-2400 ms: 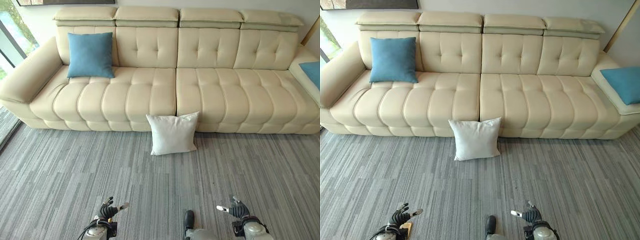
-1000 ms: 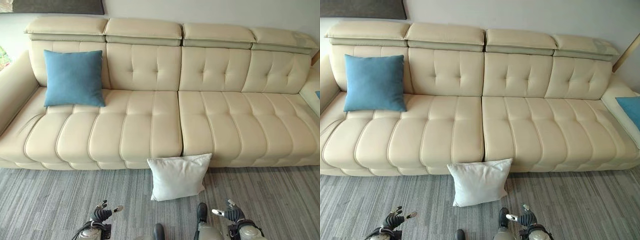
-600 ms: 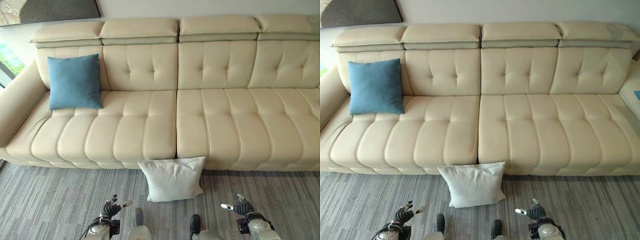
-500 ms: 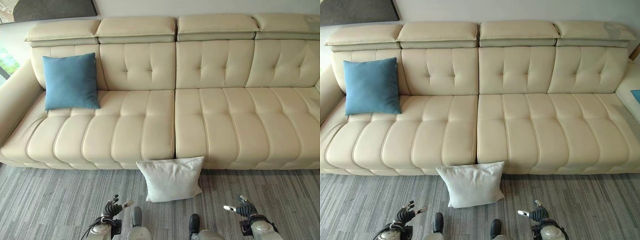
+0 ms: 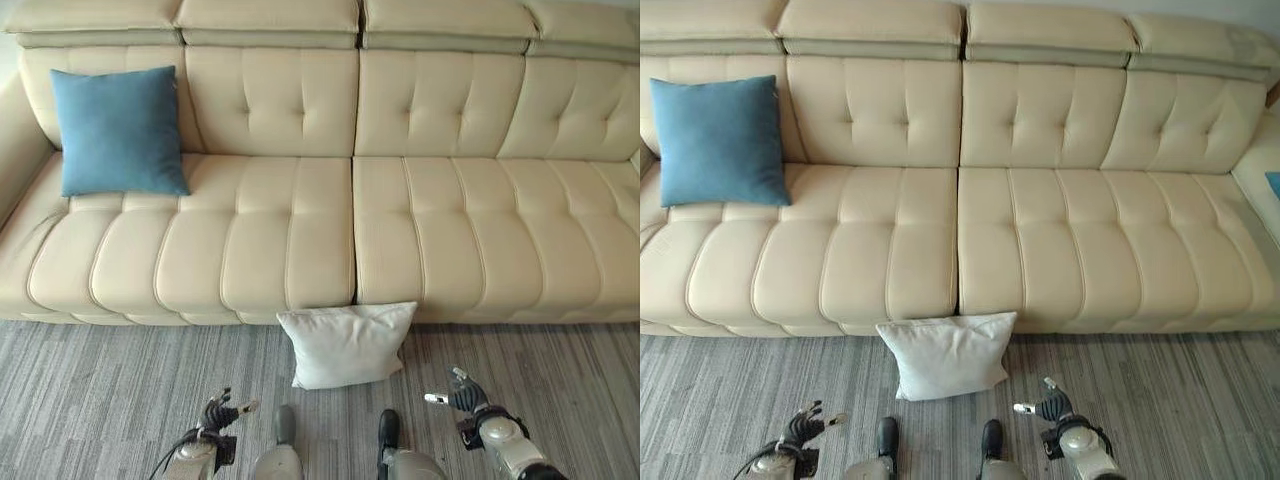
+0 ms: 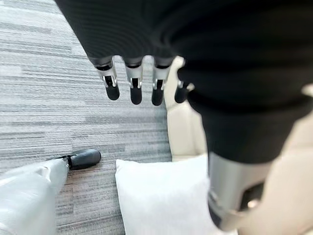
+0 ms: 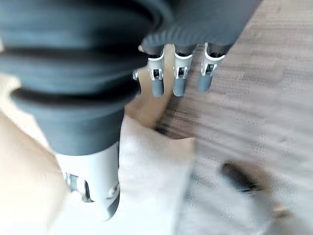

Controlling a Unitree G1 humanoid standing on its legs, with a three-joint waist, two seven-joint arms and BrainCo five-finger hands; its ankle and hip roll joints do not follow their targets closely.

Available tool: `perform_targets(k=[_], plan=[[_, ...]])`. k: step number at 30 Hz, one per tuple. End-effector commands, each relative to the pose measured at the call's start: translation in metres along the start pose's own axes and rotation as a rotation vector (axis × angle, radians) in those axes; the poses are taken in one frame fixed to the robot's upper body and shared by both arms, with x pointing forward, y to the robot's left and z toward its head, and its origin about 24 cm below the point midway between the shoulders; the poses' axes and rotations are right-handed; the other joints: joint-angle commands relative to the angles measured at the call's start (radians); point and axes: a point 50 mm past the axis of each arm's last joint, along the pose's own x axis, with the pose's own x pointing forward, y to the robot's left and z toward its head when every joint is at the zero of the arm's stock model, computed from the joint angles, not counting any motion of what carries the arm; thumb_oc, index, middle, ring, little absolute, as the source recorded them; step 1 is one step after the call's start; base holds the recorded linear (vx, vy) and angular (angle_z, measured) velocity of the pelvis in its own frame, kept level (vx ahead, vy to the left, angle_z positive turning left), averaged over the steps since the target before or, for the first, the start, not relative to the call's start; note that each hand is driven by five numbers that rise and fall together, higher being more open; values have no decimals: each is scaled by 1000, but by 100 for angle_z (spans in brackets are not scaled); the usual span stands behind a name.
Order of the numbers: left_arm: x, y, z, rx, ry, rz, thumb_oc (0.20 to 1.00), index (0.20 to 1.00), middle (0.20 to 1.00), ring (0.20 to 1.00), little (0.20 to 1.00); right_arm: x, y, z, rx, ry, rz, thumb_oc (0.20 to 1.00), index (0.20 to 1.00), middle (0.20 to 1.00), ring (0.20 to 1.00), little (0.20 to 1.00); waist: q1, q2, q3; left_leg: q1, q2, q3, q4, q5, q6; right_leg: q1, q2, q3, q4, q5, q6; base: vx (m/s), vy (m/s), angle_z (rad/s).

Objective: Pick up all the scattered cushions and arrange them neatly on the sofa.

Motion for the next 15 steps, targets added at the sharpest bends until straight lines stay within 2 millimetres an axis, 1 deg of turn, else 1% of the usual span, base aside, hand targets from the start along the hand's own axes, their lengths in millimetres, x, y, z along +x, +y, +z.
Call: perform_targets(k=[1,3,6,7,10,11,12,13,14,15], plan=[[12,25,34,19,-67,117,1000,1000,1000,1000,1000,11,-35,30,53,-55,-143,1000,1000,1000,1000,1000,3,-17,66,-102,41,-48,169,-129,19,-136,-81,26,216,-172,37,-158,-30,-10],[16,39,52,-6,-94,170,1000,1000,1000,1000,1000,14,-54,44,83,-71,-205,1000,1000,1000,1000,1000,1,-10,82,-180,40,-60,203,-128,16,-211,-85,30,256,-177,34,-103,-9,4],[18,67,80,-23,-146,265,1000,1000,1000,1000,1000,17,-85,64,134,-90,-310,1000,1000,1000,1000,1000,2,3,130,-296,33,-76,251,-122,12,-323,-90,29,318,-186,29,-73,-6,10],[18,78,89,-27,-162,298,1000,1000,1000,1000,1000,17,-93,71,150,-99,-338,1000,1000,1000,1000,1000,3,9,148,-329,35,-85,278,-147,3,-358,-89,34,347,-214,33,-33,-10,8],[14,108,120,-40,-223,390,1000,1000,1000,1000,1000,16,-113,102,214,-172,-405,1000,1000,1000,1000,1000,-2,15,185,-478,38,-97,347,-154,-2,-498,-97,40,409,-220,31,-75,11,10],[14,108,120,-40,-223,391,1000,1000,1000,1000,1000,16,-113,103,215,-173,-405,1000,1000,1000,1000,1000,-2,15,182,-484,38,-98,351,-155,-2,-504,-97,40,412,-221,31,-66,7,12],[11,118,136,-48,-258,424,1000,1000,1000,1000,1000,15,-121,118,240,-211,-432,1000,1000,1000,1000,1000,-5,16,190,-542,38,-105,379,-161,-2,-560,-98,44,435,-223,32,-83,18,12],[7,128,156,-52,-304,457,1000,1000,1000,1000,1000,11,-132,149,279,-298,-464,1000,1000,1000,1000,1000,-11,13,204,-647,42,-119,433,-171,-3,-662,-101,55,482,-225,31,-82,19,13],[7,128,157,-53,-305,457,1000,1000,1000,1000,1000,11,-132,149,279,-299,-464,1000,1000,1000,1000,1000,-11,13,199,-655,42,-120,438,-173,-3,-669,-101,55,485,-227,31,-72,5,11],[4,129,178,-63,-366,469,1000,1000,1000,1000,1000,8,-135,167,294,-348,-477,1000,1000,1000,1000,1000,-14,13,205,-715,41,-131,465,-180,-1,-727,-101,59,517,-234,31,-39,-3,15]])
